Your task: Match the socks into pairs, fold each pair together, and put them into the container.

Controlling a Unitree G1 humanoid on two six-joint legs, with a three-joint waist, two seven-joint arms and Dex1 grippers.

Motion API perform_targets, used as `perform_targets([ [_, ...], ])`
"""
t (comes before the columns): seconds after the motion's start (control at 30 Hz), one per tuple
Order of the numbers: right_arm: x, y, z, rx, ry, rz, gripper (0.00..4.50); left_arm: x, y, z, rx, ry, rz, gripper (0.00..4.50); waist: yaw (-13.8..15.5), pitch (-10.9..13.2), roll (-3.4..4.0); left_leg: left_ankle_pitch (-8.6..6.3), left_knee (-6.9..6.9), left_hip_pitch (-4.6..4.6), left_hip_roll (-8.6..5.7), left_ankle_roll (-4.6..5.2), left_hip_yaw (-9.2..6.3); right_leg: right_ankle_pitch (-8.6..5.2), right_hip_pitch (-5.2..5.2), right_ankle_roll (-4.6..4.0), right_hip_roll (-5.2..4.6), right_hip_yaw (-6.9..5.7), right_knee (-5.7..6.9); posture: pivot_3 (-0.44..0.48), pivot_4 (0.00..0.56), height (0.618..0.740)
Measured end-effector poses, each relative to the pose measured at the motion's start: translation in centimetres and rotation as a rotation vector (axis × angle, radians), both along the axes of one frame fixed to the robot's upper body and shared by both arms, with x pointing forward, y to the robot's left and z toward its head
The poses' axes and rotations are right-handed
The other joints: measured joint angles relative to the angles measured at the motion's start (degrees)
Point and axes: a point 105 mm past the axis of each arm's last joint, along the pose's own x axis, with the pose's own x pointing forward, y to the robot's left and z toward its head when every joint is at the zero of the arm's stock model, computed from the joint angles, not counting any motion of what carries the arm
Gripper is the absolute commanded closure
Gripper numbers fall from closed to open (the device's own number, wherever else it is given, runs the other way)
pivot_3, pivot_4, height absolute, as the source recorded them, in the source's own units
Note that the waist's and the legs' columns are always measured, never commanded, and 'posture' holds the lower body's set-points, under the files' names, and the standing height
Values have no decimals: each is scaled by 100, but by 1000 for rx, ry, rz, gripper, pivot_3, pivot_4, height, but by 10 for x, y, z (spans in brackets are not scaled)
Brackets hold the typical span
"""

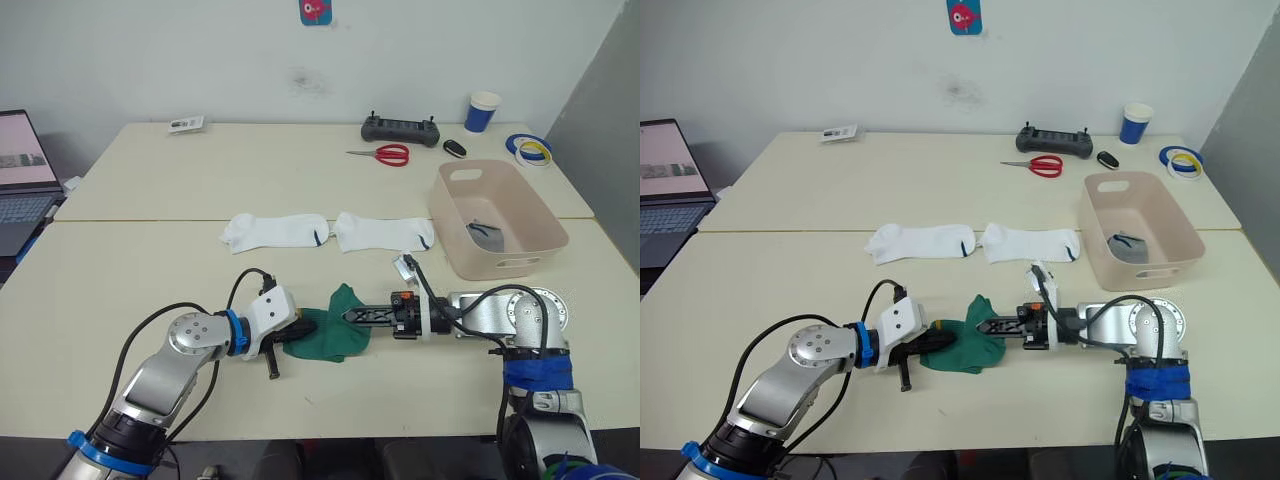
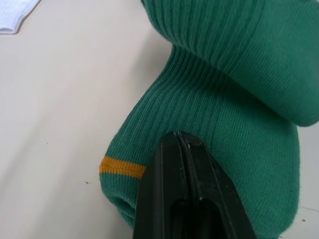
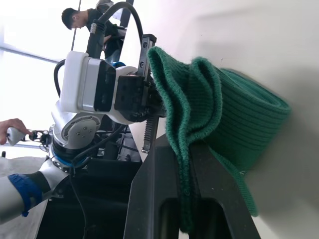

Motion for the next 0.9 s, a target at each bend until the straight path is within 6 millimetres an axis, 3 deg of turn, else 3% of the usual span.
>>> perform_targets([
  [0.17,-1,11,-2,-1,11,19,4464,-1,1,-1,3,-1,6,4500,-2,0,1,0,-1,1,1,0,0,0,-1,0,0,0,1,0,150,740],
  [0.3,-2,14,-2,-1,13,29,3397,-1,1,0,5,-7,5,4500,-4,0,1,0,-2,0,2,0,0,0,-1,0,0,1,-1,0,150,740],
  [0.47,-2,20,2,19,5,44,1723,-2,2,-1,9,-7,6,4500,-9,0,2,0,-3,1,3,0,0,0,-3,0,2,0,0,0,150,740],
  [0.7,-4,28,20,127,17,103,1723,-2,2,-1,10,-10,6,4500,-11,1,3,0,-4,0,3,0,0,0,-3,0,2,-1,-2,0,150,740],
  [0.9,-3,29,16,136,61,97,1723,-2,3,-1,10,-14,6,4500,-11,1,3,0,-5,0,3,0,0,0,-3,-1,2,0,-2,0,150,740],
])
